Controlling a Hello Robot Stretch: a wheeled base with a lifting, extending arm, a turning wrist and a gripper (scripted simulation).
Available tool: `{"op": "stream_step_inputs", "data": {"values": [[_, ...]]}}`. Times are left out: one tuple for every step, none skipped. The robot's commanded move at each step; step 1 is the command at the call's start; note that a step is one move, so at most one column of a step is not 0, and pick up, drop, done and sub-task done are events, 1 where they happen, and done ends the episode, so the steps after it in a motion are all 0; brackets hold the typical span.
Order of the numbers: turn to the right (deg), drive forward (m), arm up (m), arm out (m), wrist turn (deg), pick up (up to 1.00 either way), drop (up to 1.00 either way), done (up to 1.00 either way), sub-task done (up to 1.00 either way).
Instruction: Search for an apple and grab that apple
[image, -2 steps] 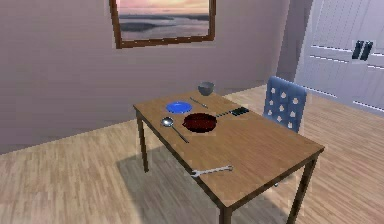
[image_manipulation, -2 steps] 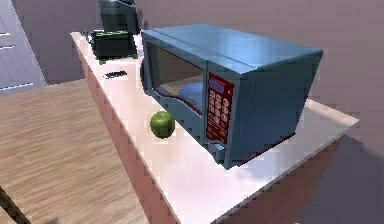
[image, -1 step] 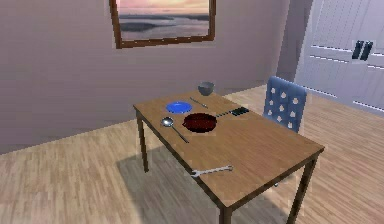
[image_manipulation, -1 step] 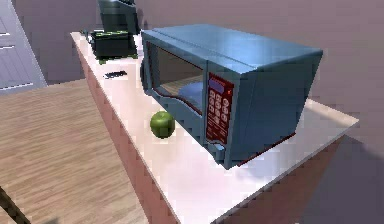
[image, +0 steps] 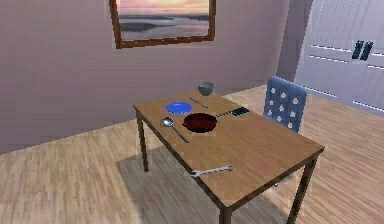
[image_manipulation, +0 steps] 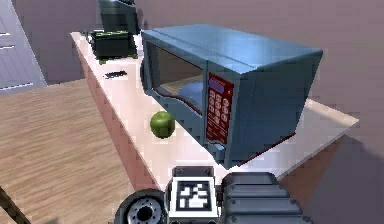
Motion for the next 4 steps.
{"op": "stream_step_inputs", "data": {"values": [[0.0,0.0,0.0,0.3,0.0,0.0,0.0,0.0,0.0],[0.0,0.0,0.0,0.0,45.0,0.0,0.0,0.0,0.0],[0.0,0.0,0.0,0.0,45.0,0.0,0.0,0.0,0.0],[0.0,0.0,0.0,0.0,45.0,0.0,0.0,0.0,0.0]]}}
